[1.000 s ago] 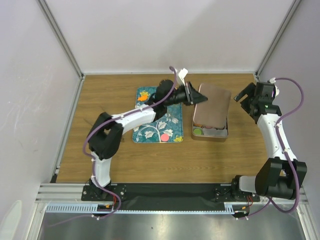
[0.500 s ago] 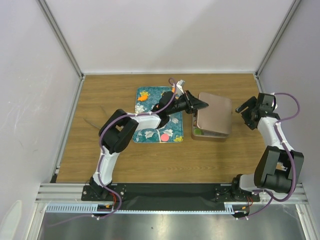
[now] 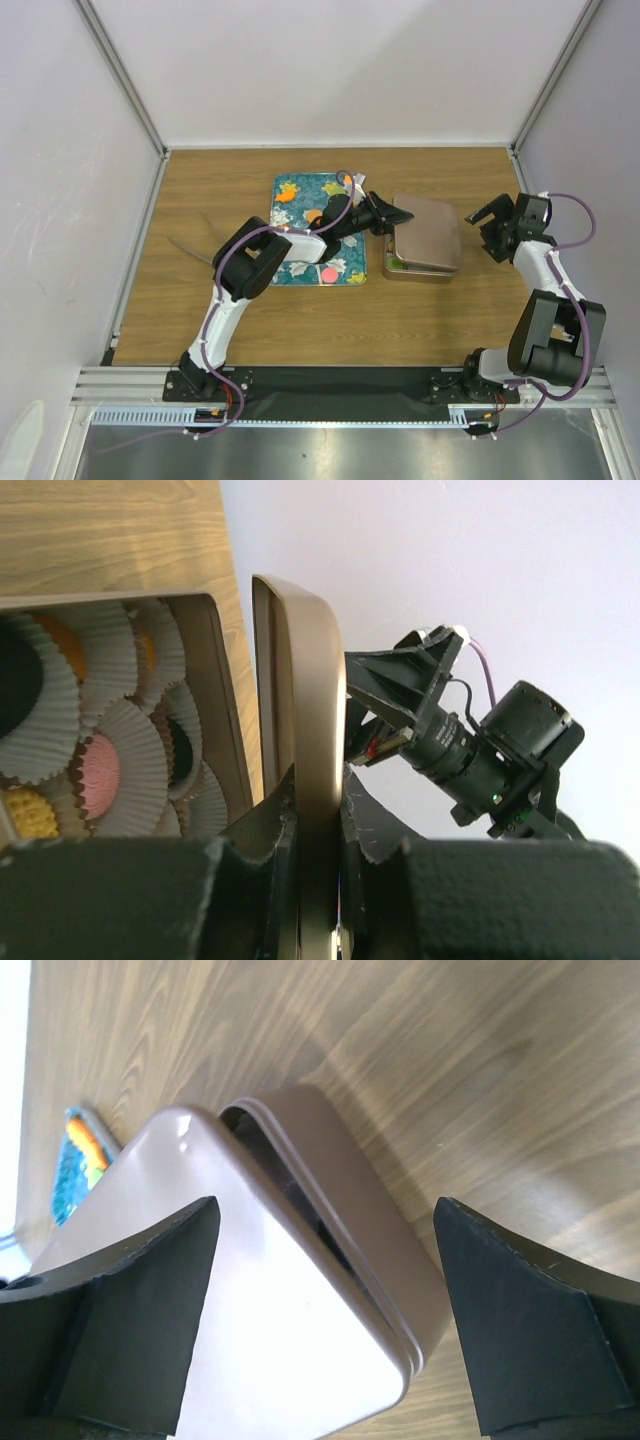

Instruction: Pack the cookies

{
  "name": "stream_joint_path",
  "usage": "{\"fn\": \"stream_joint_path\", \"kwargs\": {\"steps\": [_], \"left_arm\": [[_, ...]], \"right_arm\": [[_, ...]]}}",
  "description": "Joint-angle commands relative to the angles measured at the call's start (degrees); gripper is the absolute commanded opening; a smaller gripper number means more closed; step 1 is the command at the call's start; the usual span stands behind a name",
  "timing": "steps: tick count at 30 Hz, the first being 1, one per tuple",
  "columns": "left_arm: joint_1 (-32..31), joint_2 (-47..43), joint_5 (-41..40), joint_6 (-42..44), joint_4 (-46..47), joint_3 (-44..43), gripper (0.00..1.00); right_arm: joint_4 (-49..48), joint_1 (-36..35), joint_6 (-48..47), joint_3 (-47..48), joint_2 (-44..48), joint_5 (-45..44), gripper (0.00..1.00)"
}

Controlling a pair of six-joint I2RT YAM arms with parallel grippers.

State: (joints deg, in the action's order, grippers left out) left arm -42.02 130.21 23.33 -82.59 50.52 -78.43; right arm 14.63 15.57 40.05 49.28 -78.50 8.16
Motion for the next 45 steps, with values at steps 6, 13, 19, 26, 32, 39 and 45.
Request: {"fn": "stream_joint_path", "kwargs": {"steps": [6, 13, 19, 26, 32, 39, 45], "left_arm": [[0.6, 2.8, -0.7, -2.6, 5.1, -3.9, 0.08], [1.0, 3.7, -0.4, -3.2, 5.3, -4.2, 0.09], [1.3, 4.3, 0.5, -3.6, 5.2, -4.0, 0.12], [1.4, 4.2, 1.4, -3.6, 4.8, -3.0, 0.14], [1.4, 3.6, 2.4, -2.7, 3.8, -1.9, 0.19], [1.6, 3.2, 2.9, -2.0, 2.8, -1.1, 0.26], [2.0, 2.5, 3.1, -1.4, 2.6, -0.1, 0.28]], "right_arm": [[-11.0, -0.1, 0.2, -3.7, 0.1, 10.5, 0.96], [-14.0, -2.5, -1.0, -6.1, -1.1, 11.9, 0.96], [-17.3, -2.9, -1.6, -8.0, -3.1, 13.4, 0.95], [-17.8, -2.9, -2.3, -8.5, -3.6, 14.7, 0.90], [-18.3, -2.9, -2.8, -8.9, -3.7, 15.5, 0.84], [-18.1, -3.3, -3.2, -9.0, -3.9, 15.8, 0.81], [-17.6, -3.9, -3.9, -8.8, -3.9, 15.6, 0.73]]}}
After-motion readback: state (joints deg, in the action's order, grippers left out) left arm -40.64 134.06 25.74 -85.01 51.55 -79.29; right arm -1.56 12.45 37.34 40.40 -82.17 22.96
